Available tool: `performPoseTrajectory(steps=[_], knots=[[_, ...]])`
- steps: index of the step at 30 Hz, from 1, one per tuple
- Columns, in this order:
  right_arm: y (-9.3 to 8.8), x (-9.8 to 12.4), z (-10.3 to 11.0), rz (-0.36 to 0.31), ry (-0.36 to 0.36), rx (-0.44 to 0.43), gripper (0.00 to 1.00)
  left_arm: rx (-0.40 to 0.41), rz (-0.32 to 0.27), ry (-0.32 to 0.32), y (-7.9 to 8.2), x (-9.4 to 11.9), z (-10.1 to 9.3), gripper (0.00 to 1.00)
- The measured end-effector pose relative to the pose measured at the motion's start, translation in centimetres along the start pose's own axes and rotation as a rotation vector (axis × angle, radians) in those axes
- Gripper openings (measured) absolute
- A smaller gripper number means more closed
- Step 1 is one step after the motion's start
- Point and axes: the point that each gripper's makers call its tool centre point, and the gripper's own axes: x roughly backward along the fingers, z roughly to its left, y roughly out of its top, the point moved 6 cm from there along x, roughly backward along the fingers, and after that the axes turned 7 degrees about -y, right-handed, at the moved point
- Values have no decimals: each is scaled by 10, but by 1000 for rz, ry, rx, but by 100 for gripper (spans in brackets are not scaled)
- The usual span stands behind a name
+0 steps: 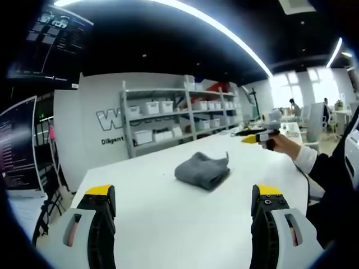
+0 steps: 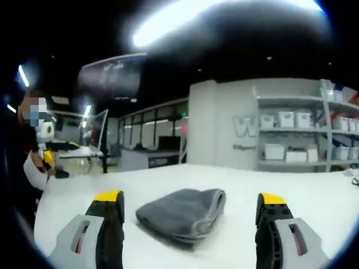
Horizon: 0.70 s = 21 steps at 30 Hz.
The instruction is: Open the folded towel by lifting each exposed corner and separating the folded layers until the towel lies flat within the target outline without major curled edges
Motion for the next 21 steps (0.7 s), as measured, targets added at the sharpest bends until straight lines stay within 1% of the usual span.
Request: performPoseTrajectory(steps=[4,8,9,12,16,17,19,20,21], knots=[[2,-11,-4,4,-9,3,96,-3,-5,5,2,4,1,100],[-1,-23,-4,45,1,9,97,-4,-12,9,3,6,2,100],[-3,-26,-4,65,-3,15,97,-5,-11,10,4,6,2,100],[-4,-32,-4,81,-4,24,96,-4,-9,8,3,5,2,100],[-7,-41,-6,104,0,10,96,-7,-9,5,4,3,1,100],[-9,-43,-7,119,2,7,96,-8,-8,4,4,3,1,100],[-17,-45,-8,181,3,-4,92,-9,-10,1,4,2,0,100],[-21,-48,-10,221,0,-20,93,-7,-9,2,4,2,0,100],[-21,-52,-12,210,2,-28,96,-8,-9,2,3,2,1,100]])
